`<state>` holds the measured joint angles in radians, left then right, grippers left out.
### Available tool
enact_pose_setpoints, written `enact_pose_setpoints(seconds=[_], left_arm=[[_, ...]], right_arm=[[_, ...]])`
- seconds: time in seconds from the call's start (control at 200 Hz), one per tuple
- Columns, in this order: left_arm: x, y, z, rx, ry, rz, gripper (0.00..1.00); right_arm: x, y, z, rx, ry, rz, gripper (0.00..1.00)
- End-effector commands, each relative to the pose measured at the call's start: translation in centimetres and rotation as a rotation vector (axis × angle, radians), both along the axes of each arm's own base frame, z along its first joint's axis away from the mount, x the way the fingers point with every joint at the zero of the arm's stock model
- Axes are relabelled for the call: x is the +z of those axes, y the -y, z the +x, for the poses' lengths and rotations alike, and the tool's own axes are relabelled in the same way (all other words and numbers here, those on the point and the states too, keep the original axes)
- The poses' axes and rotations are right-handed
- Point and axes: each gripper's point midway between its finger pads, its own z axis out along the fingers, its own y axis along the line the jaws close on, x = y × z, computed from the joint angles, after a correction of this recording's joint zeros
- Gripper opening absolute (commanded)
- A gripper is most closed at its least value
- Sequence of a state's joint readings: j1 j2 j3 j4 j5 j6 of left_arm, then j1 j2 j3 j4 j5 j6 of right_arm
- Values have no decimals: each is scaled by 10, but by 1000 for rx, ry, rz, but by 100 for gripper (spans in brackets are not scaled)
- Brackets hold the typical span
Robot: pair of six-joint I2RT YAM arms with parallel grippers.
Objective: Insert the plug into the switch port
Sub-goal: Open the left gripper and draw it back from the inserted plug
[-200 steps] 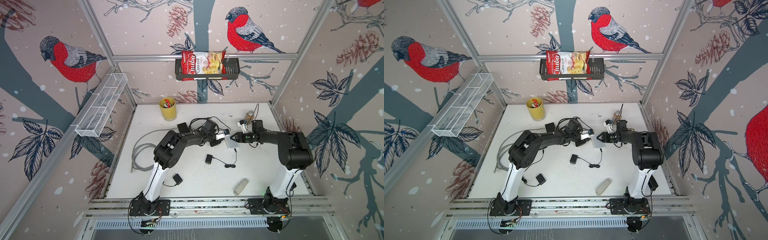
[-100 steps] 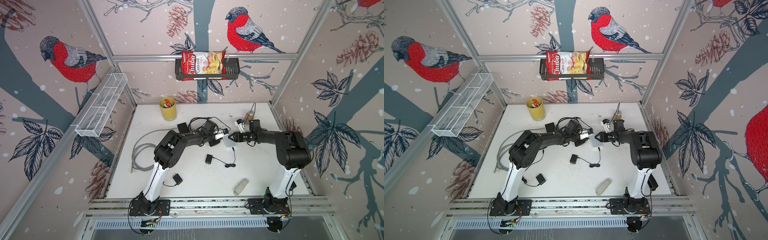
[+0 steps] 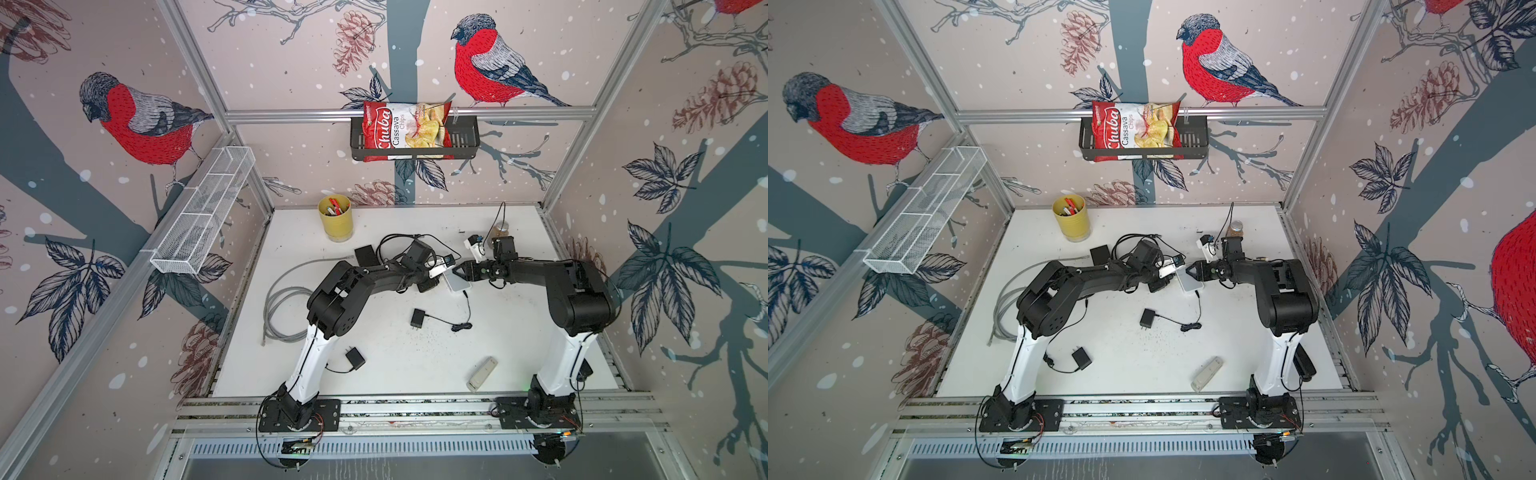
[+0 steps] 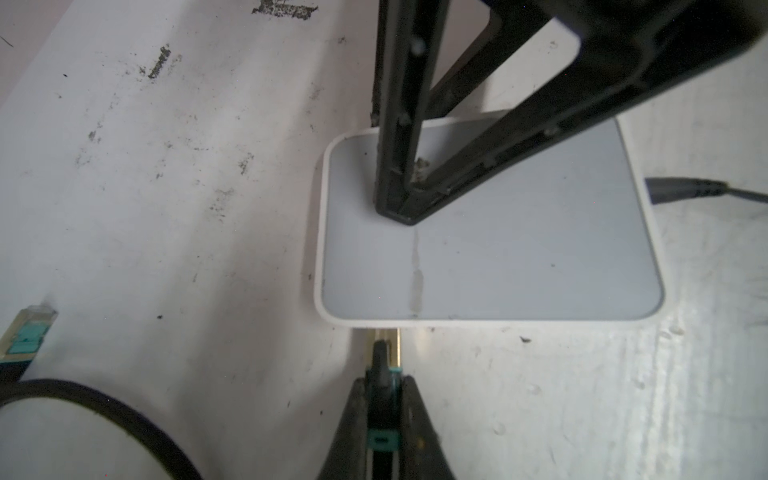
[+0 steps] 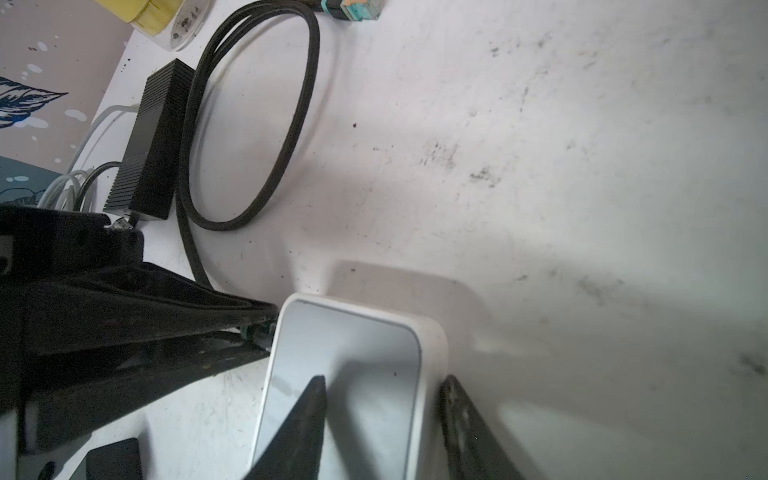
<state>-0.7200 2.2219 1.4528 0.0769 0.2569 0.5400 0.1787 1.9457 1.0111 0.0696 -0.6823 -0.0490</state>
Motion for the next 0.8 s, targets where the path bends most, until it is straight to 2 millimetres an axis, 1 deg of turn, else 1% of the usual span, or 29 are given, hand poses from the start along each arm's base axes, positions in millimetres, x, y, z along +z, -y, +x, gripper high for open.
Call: enact_pose_setpoints(seconds=[0.0,0.05,0.135,0.22,0.27,0.38,0.45,0.485,0.555,0.63,0.69,0.735,0.795], left_arm=[[50,59,-8,-161,143,-242,0],[50,61,-6,-155,136,-241,0],[48,62,0,-136,127,-231,0],[45,60,-1,-131,123,-216,0],[41,55,0,-118,128,-195,0],[32,47,-1,-105,130,-153,3],[28,45,-2,-102,122,-139,10],[29,45,-2,-99,125,-140,14],[30,43,-1,-89,134,-142,19],[35,40,0,-71,145,-149,26],[35,37,-1,-78,142,-147,29],[31,34,-4,-91,126,-136,31],[30,30,-4,-90,111,-130,35]], right_arm=[[21,-58,-91,309,-261,287,43],[22,-59,-94,316,-262,288,43],[17,-54,-89,273,-264,245,44],[6,-37,-72,158,-274,192,45],[1,-22,-58,65,-277,168,46],[5,-4,-43,-29,-261,173,45],[7,1,-36,-56,-248,158,48],[6,3,-34,-65,-249,146,49],[3,9,-28,-102,-253,119,51],[0,17,-24,-137,-265,112,51],[-3,26,-19,-180,-271,98,52],[-5,32,-16,-210,-277,95,52],[-5,37,-14,-229,-277,93,52]])
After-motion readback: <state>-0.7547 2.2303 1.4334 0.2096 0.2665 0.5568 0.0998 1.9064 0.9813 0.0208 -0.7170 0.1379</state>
